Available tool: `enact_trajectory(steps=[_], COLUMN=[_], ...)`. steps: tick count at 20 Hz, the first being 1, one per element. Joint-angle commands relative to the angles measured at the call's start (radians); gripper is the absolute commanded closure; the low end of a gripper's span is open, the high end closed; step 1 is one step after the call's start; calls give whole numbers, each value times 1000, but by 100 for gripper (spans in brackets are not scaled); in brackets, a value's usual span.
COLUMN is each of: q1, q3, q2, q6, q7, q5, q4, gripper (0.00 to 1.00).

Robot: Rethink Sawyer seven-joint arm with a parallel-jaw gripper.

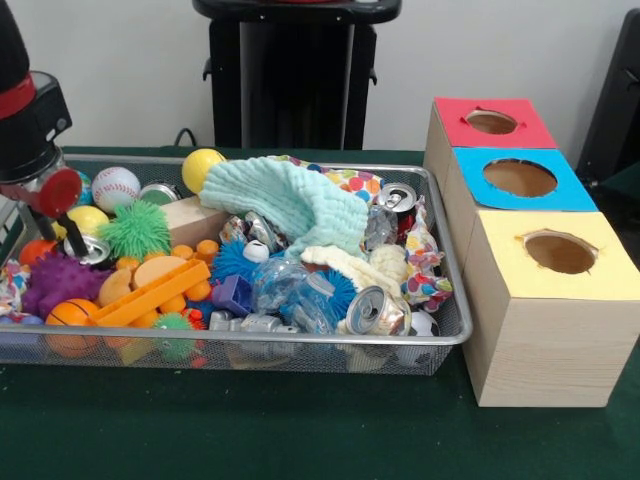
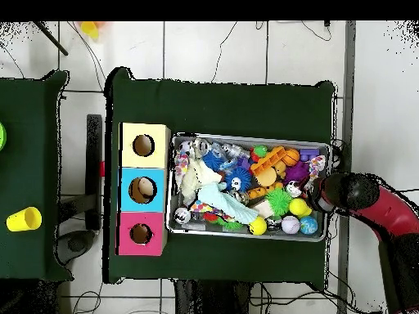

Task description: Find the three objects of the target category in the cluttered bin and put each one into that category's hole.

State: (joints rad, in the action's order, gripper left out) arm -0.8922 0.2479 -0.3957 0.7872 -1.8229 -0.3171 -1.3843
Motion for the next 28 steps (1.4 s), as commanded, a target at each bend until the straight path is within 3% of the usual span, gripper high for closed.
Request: enact_trajectory(steps=[1, 8, 14, 21, 28], q1=[-29, 1, 41, 140, 258], q3=[105, 97, 75, 17, -63], q2=[118, 191, 181, 129, 128], q6=[-12, -144, -177, -246, -303], q7=[271, 136, 36, -193, -342], q5=[-94, -104, -90, -22, 51], q4=[114, 93, 53, -63, -79], gripper=[0, 0, 0, 0, 0])
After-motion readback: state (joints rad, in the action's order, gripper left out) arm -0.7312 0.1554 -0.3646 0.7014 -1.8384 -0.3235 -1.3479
